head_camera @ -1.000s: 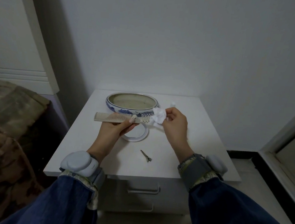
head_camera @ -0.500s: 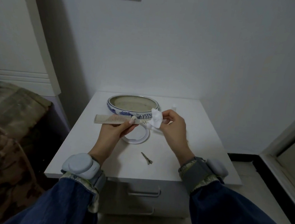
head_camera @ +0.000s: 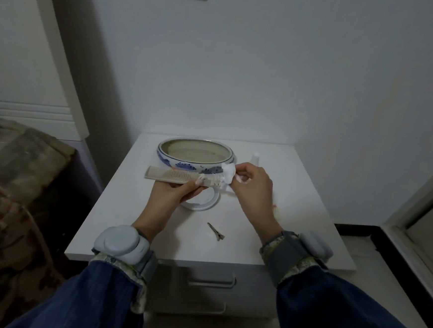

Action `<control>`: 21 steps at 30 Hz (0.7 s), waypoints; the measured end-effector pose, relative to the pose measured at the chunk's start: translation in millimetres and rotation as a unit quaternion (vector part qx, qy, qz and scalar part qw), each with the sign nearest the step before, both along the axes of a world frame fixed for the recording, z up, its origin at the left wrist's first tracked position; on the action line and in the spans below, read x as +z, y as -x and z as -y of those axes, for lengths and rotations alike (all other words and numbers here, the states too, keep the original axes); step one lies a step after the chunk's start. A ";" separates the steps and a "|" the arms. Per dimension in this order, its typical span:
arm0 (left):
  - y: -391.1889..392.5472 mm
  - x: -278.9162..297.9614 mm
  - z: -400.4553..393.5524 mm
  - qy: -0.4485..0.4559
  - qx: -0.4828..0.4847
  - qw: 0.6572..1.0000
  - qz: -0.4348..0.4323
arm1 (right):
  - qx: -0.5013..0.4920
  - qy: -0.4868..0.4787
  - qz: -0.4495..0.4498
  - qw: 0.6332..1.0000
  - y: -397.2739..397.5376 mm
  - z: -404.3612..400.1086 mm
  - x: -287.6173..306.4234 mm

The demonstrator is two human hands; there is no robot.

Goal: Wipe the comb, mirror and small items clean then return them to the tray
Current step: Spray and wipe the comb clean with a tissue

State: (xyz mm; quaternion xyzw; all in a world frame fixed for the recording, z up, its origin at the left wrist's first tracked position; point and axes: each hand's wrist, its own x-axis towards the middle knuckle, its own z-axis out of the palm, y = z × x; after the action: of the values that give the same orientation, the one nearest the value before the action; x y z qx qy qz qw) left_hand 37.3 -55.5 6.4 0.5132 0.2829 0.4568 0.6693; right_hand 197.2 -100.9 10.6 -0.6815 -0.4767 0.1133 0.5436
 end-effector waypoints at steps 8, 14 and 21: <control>0.2 -2.5 -1.8 -0.002 -0.003 1.000 -0.004 | 0.029 -0.005 -0.050 0.998 -2.5 -0.6 0.9; -0.8 -1.8 -1.9 0.003 0.009 1.000 0.012 | 0.012 -0.057 -0.114 0.992 -9.2 -0.2 5.3; 0.1 -1.1 -2.2 -0.002 0.013 1.000 0.014 | 0.009 0.046 0.072 0.996 -2.9 -2.3 -1.2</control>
State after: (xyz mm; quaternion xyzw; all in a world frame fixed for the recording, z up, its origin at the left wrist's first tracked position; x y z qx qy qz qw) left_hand 37.2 -53.3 5.3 0.5045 0.2793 0.4729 0.6662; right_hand 200.1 -98.7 9.4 -0.7077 -0.5152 0.0906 0.4749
